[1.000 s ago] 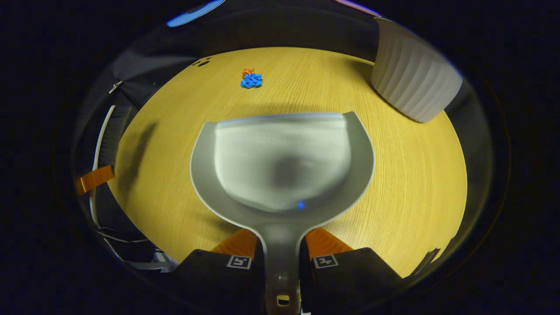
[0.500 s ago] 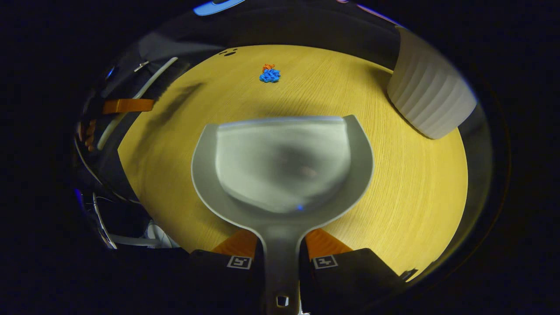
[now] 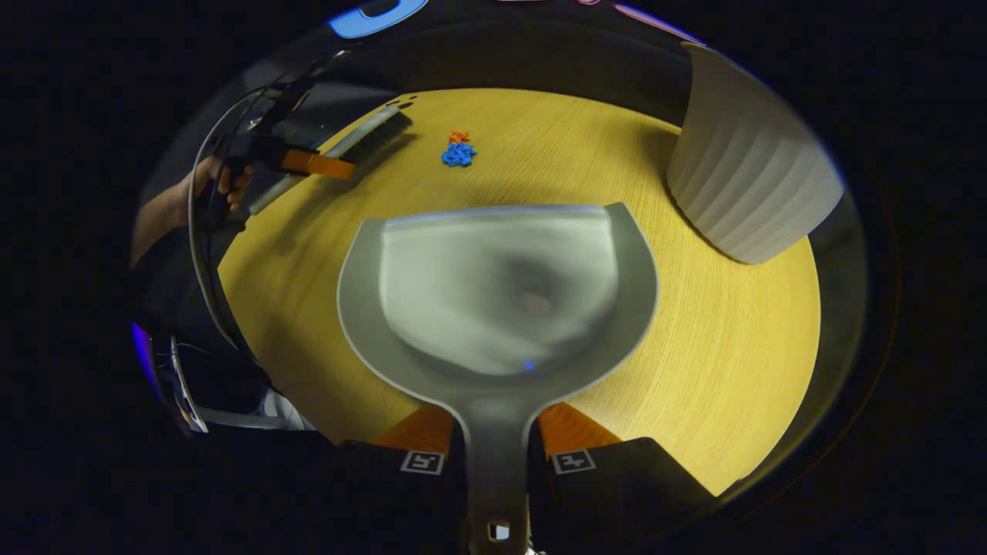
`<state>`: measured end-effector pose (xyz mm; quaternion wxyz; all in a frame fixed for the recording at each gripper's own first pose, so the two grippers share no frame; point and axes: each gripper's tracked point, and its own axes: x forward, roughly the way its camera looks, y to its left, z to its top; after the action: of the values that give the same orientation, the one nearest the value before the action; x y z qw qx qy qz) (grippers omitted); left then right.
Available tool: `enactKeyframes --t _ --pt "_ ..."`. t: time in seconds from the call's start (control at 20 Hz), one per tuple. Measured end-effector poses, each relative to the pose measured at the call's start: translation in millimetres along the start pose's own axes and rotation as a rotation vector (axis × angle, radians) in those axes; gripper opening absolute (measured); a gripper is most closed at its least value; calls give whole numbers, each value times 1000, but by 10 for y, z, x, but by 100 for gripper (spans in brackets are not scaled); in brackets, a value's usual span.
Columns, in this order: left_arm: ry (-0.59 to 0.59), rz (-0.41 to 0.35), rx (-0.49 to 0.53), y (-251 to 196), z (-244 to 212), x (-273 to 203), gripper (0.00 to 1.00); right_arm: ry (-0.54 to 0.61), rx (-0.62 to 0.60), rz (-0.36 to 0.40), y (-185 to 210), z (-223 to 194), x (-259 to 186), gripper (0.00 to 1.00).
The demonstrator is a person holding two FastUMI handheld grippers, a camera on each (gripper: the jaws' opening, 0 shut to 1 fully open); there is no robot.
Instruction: Pick up the small broom and dustpan from the desktop, sweep the trash into the dustpan with the broom, and then empty the trash into the garbage bin.
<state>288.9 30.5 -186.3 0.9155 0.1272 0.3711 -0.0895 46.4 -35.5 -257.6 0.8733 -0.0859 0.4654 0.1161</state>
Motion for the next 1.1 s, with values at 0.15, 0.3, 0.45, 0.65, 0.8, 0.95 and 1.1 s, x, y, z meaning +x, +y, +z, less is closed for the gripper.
enactKeyframes --t 0.15,0.3,0.45,0.65,0.8,0.95,1.1 --pt "9 1 78 -53 187 159 25 26 -25 6 -80 -55 68 35" --pt "27 -44 186 -187 328 313 25 52 -64 15 -137 -103 148 35" --pt "12 -114 373 -348 507 424 25 41 -114 7 -207 -68 185 31" --pt "45 -253 546 -709 510 476 25 58 -139 19 -255 -41 220 36" --pt "92 -347 594 -1025 384 533 25 75 -147 17 -276 -59 227 36" --pt "144 -410 515 -1293 179 457 25 63 -149 12 -264 -78 255 36" --pt "206 -490 436 -1643 -162 194 25 46 -149 8 -265 -71 251 39"
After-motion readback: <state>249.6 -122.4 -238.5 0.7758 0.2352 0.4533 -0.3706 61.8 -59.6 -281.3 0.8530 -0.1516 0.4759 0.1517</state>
